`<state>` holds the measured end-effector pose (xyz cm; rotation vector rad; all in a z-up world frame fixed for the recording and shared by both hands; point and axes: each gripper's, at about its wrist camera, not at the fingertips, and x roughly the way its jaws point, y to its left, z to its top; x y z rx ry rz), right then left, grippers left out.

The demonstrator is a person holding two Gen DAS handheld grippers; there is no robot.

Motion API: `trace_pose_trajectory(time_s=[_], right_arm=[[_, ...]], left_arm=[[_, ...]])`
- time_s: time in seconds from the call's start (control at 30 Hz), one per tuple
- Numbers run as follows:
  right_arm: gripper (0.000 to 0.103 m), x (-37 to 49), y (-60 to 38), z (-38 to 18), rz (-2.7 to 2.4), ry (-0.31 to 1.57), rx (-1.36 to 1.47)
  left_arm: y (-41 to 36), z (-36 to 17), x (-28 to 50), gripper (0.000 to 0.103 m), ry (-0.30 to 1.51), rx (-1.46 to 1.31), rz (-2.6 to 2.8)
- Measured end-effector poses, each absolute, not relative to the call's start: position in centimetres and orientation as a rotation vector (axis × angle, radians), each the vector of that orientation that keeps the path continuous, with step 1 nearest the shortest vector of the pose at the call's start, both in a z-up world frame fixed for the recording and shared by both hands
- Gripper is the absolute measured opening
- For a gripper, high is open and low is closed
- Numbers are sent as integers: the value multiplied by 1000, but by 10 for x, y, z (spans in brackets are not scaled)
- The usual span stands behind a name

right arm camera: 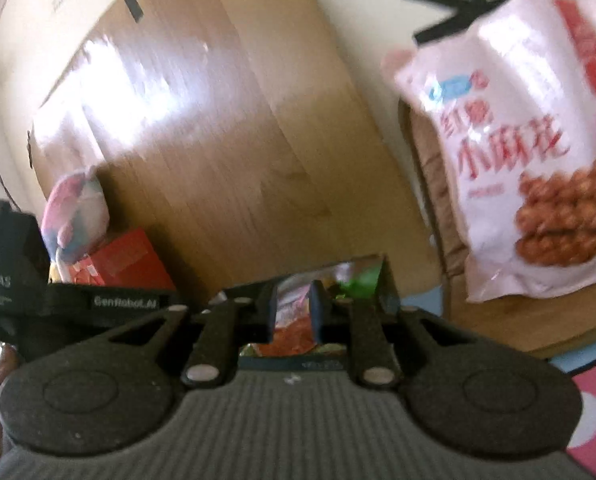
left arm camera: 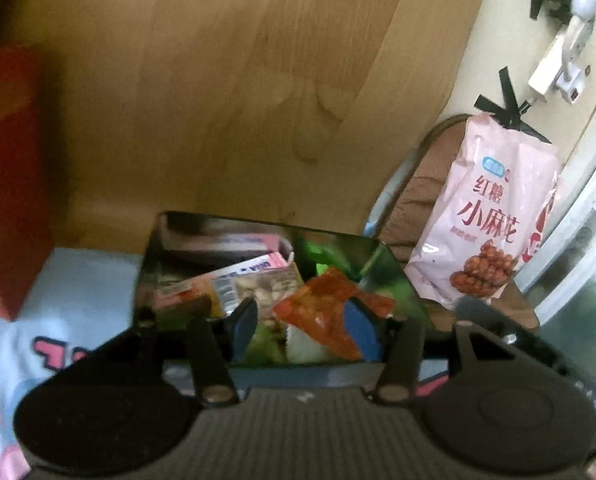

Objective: Organize snacks
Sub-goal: 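Carry the orange bag into the black box and open the right tool, then move the right tool down to the white-and-yellow cup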

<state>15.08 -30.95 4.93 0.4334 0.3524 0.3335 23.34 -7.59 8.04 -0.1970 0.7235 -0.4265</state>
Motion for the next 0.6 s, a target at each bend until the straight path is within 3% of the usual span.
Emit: trace_pose_trajectory(time_s=[0.2,0.33,0.47,0.53,0.6], right_arm=[[21,126,-333,96,273,293,402],[21,106,-374,189,244,138,388],[23,70,-399,281,198,-11,198],[31,59,-403,293,182,-16,139],[33,62,-398,276,189,54,75]], left_arm=[[-73,103,189,49,677,-78,-356],[-68,125,164,49,640,-2,-298],[-61,135,141,54,597,46,-254],[-60,131,138,54,602,41,-249],[-61,121,138,54,629,21,-255]])
